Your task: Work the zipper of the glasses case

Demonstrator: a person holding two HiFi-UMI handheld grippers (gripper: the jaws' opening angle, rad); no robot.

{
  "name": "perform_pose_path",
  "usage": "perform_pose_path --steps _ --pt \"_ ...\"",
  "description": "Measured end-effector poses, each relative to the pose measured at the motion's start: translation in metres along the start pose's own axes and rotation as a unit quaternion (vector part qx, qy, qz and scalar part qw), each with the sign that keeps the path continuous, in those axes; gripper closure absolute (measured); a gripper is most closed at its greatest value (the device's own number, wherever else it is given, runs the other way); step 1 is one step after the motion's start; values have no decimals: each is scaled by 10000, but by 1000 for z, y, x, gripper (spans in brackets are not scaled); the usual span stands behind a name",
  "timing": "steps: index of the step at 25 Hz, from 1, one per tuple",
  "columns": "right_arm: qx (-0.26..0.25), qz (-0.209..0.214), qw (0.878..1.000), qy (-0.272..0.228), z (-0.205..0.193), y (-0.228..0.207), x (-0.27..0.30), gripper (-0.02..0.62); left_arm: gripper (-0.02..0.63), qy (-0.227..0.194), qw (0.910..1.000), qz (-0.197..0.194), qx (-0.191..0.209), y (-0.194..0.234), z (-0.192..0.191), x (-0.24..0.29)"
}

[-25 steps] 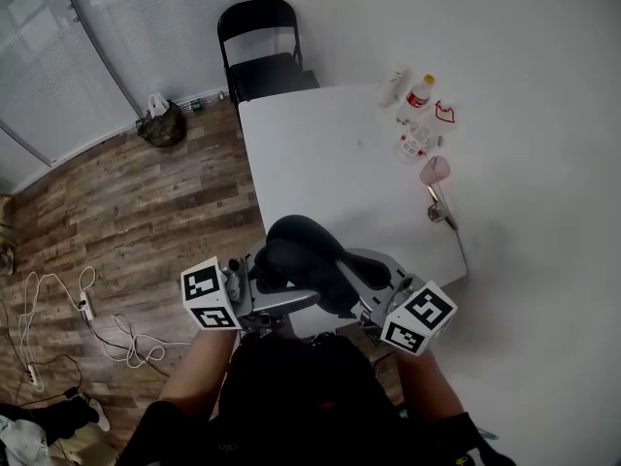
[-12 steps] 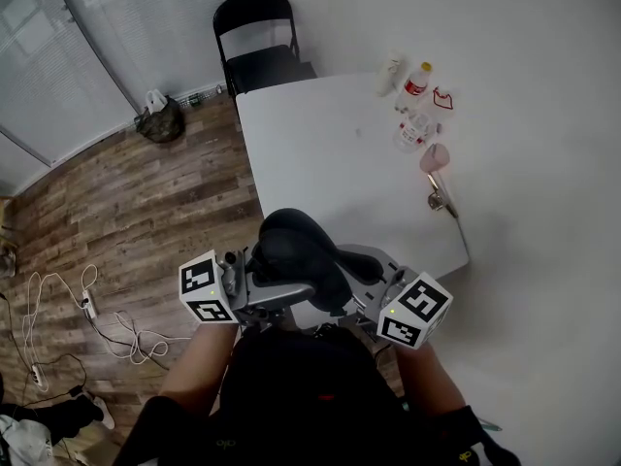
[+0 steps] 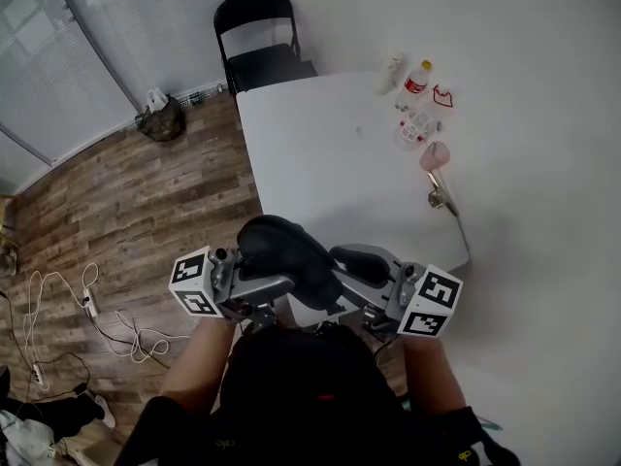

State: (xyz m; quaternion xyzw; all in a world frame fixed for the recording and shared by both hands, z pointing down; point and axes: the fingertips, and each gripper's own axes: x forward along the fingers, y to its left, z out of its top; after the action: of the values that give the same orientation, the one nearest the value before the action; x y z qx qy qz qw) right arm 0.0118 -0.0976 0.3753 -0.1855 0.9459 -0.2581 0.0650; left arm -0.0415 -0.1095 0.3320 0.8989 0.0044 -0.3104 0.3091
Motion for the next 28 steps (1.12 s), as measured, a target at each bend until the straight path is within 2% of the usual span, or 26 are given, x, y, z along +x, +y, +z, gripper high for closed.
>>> perform_pose_path --steps 5,7,10,14,18,21,24,28 --pt "628 112 9968 -490 5 -5 -17 466 266 -775 9961 192 -370 11 22 -18" --pt "721 45 9955 -606 6 -9 -23 466 289 -869 9947 414 -367 20 26 -25" --pt "791 75 9947 -652 5 -8 -23 456 305 -851 9942 585 -305 25 28 -31" --pt "890 341 9935 -623 -1 3 -13 341 310 -791 9950 544 -271 20 24 -27" --pt "1010 528 9927 -389 -15 10 4 289 310 -511 9974 489 -124 14 12 -16" --pt "1201 718 9899 -250 -23 18 12 285 311 -282 9984 492 12 8 5 -9" --pt "1305 733 9886 -161 -27 22 15 286 311 -208 9985 500 17 7 2 -5" --pt "1440 683 9867 -332 -24 16 10 332 310 -230 9981 576 2 13 -1 -2"
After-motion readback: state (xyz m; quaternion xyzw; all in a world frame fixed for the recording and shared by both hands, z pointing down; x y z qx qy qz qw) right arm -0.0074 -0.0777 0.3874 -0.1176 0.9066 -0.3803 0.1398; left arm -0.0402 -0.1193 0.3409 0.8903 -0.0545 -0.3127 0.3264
